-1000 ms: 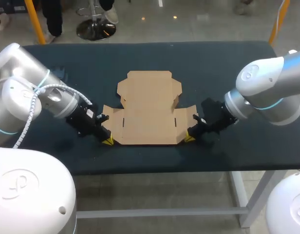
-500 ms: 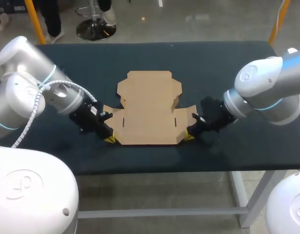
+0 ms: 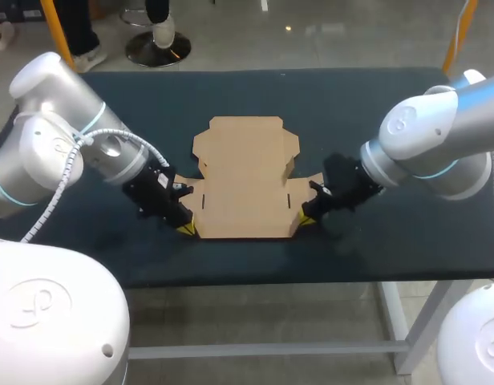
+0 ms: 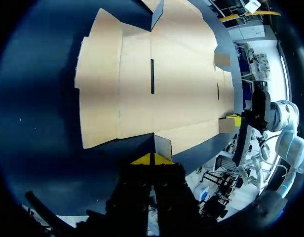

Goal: Assemble the packaging by folding the flat box into shape, placing the metal phone stand inside, and closing the box properly

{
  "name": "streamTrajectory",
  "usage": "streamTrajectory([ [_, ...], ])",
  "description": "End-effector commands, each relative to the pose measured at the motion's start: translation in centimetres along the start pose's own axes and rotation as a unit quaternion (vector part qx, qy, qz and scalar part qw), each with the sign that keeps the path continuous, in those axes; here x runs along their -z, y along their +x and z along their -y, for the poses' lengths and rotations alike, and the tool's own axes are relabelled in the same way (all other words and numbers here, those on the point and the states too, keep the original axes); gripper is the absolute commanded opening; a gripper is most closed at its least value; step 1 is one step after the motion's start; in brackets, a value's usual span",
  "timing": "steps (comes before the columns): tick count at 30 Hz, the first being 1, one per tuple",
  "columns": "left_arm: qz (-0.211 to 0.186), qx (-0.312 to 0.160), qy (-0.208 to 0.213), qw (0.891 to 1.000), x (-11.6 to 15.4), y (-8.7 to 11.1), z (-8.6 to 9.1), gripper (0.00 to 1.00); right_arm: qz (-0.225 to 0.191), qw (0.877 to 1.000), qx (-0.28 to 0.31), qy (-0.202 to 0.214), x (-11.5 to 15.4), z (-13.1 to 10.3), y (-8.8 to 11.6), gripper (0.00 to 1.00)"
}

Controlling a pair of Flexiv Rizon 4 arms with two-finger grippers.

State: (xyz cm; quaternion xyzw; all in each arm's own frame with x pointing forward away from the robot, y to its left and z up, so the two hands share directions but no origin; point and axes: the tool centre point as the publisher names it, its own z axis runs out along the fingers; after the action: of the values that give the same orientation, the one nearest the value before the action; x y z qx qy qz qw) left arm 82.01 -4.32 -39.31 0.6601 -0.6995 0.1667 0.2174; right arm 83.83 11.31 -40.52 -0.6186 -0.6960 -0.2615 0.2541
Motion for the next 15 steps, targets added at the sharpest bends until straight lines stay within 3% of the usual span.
streamTrajectory([
  [1,0.007,-0.002,-0.003,1.0,0.0,0.5,0.0,0.0,0.005,1.0,0.002,0.002,-0.3,-0.2,0.5,0.0],
  [15,0.024,-0.018,-0.014,0.999,-0.8,1.9,-0.3,0.0,0.023,1.0,0.009,0.004,-0.9,-0.4,1.2,0.0],
])
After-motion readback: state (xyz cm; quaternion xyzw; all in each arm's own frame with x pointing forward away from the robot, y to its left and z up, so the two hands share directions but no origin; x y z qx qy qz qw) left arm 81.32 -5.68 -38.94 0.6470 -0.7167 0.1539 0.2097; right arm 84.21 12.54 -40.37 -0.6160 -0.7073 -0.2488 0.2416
